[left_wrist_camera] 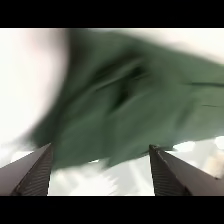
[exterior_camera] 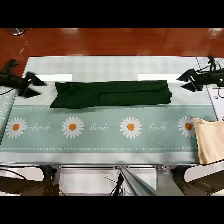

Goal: Fold the shirts.

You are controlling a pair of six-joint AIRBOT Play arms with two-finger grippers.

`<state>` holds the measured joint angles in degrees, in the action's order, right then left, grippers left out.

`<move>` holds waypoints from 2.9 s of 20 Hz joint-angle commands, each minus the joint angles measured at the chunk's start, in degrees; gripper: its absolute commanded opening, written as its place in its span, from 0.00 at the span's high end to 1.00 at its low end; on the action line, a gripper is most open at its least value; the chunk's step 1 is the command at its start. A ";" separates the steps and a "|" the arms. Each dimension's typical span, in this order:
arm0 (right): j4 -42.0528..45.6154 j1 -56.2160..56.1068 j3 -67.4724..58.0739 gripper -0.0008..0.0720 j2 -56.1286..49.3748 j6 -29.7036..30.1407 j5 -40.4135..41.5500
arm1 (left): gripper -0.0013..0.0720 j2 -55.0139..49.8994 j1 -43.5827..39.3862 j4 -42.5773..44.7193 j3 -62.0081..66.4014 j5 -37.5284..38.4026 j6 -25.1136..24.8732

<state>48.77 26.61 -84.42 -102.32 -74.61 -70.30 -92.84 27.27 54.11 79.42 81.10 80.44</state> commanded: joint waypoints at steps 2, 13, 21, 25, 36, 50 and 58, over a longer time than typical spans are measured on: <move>2.40 1.09 -0.92 0.13 -3.69 -1.38 -4.92 | 0.03 13.88 4.79 3.67 -13.18 -10.32 -1.40; -3.23 -12.57 -0.92 0.88 -7.93 2.71 -8.57 | 0.07 26.64 -15.65 -9.81 -31.67 -20.11 -9.35; 6.64 -11.02 8.35 0.95 17.22 3.45 -11.50 | 0.95 26.32 -32.74 -13.40 -31.45 -24.52 -8.24; 6.73 -11.19 22.51 0.95 38.23 1.88 -10.67 | 0.95 20.92 -46.86 -12.98 -27.52 -36.63 -3.61; 0.46 -11.19 30.62 0.95 63.98 -5.95 -12.63 | 0.95 -16.20 -72.22 -13.25 11.52 -30.23 4.55; -1.31 -17.66 30.56 0.95 61.00 -6.21 -7.28 | 0.95 -10.86 -51.56 -13.66 20.31 -13.46 1.70; -2.84 -44.83 13.68 0.95 31.45 -6.47 6.43 | 0.95 21.64 -21.97 2.10 7.96 -9.35 2.54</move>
<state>46.19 -9.52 -63.13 -59.37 -81.06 -68.71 -83.33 -3.88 50.94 93.89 72.18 83.09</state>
